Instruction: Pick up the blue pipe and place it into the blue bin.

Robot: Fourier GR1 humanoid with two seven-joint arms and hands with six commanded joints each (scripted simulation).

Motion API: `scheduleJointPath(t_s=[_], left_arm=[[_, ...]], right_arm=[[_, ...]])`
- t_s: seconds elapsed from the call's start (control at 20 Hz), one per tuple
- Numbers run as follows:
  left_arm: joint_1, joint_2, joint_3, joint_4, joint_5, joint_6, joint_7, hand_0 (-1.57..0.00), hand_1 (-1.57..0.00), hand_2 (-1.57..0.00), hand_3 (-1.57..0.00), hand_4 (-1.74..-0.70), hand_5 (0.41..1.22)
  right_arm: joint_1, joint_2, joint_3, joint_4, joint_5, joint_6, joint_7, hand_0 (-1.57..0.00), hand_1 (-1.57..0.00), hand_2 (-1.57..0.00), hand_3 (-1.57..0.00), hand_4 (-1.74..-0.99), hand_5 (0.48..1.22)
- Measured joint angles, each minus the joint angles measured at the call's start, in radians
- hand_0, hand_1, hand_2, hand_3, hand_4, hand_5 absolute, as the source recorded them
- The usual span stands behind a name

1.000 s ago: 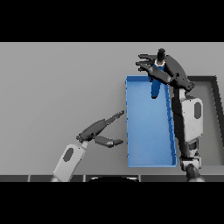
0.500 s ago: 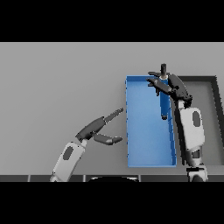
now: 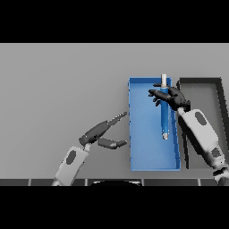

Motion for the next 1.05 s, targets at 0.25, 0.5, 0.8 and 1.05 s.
scheduleJointPath(t_s=[0.25, 0.5, 0.8, 1.05], left_arm=[[0.002, 0.005, 0.008, -0.003, 0.009, -0.002, 0.000, 0.00, 0.00, 0.00, 0.00, -0.93, 0.494], [-0.006, 0.004, 0.015, -0.004, 0.022, -0.007, 0.011, 0.00, 0.00, 0.00, 0.00, -0.93, 0.496], [-0.005, 0.009, 0.017, -0.007, 0.018, -0.002, 0.000, 0.00, 0.00, 0.00, 0.00, -0.93, 0.495], [0.014, -0.017, -0.016, -0.035, 0.005, 0.006, 0.019, 0.00, 0.00, 0.00, 0.00, -0.93, 0.495]], right_arm=[[-0.054, -0.104, 0.181, -0.050, 0.018, 0.039, 0.000, -0.28, -0.27, -0.26, -0.08, -1.250, 0.962], [-0.088, -0.154, 0.271, -0.078, 0.078, 0.128, 0.000, -0.09, -0.09, -0.08, -0.02, -1.175, 0.788], [-0.102, -0.168, 0.307, -0.069, 0.104, 0.178, -0.003, -0.02, -0.02, -0.02, -0.01, -1.095, 0.718], [-0.115, -0.178, 0.320, -0.055, 0.126, 0.227, -0.020, -0.02, -0.02, -0.02, 0.00, -1.084, 0.714]])
